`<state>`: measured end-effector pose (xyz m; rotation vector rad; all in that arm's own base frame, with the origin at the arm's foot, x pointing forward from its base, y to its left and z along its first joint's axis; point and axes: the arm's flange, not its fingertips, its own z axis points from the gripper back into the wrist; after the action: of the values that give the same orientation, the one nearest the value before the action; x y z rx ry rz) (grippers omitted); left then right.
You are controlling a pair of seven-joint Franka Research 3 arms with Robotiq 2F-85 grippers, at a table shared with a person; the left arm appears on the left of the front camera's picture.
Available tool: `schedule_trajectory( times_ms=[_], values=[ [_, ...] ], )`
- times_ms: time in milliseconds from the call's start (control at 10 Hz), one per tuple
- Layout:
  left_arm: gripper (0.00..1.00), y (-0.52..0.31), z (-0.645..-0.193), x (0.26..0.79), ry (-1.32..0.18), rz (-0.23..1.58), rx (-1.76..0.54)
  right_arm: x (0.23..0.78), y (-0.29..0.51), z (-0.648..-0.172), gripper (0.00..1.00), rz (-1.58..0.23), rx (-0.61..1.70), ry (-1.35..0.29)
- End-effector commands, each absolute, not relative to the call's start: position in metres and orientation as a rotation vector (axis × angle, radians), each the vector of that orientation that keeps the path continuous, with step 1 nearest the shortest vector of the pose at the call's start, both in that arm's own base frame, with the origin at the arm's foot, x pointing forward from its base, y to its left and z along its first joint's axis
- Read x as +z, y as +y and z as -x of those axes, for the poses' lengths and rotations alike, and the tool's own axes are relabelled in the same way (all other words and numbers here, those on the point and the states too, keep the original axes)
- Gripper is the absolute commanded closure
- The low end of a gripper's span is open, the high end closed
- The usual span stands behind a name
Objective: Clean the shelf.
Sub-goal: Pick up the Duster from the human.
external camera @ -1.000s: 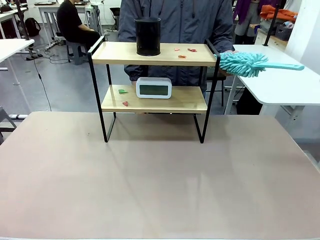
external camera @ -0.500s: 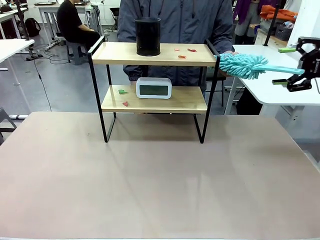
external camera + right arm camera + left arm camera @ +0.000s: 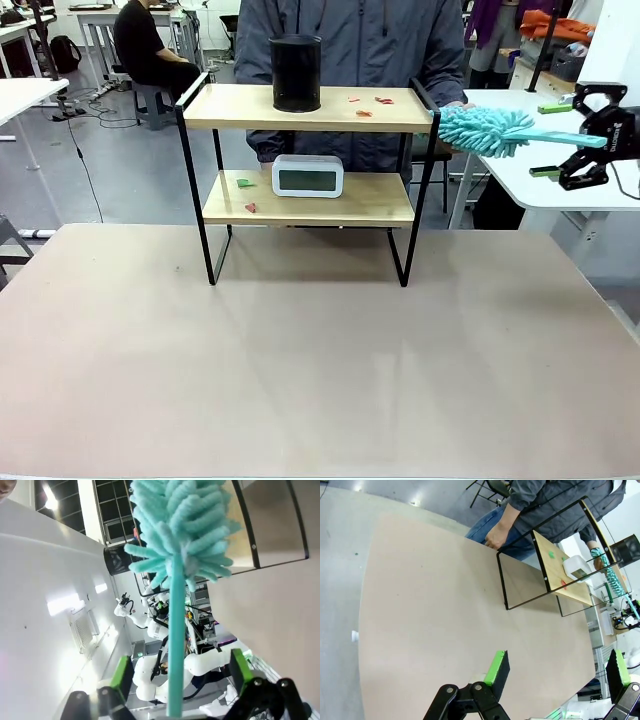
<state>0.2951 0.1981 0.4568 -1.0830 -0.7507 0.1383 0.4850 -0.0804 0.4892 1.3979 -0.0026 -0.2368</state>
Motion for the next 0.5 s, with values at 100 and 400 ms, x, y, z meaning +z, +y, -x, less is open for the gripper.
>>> schedule_trajectory(
  times_ms=[100,400],
  values=[
    [0.00,0.1970,-0.2943,0.4563,-0.777,1.091,0.121,0.4985,-0.0835,-0.4844,0.00,-1.365,-0.219,-0.035],
    [0.00,0.1970,-0.2943,0.4563,-0.777,1.091,0.121,0.4976,-0.0881,-0.4883,0.00,-1.342,-0.245,-0.081]
  ],
)
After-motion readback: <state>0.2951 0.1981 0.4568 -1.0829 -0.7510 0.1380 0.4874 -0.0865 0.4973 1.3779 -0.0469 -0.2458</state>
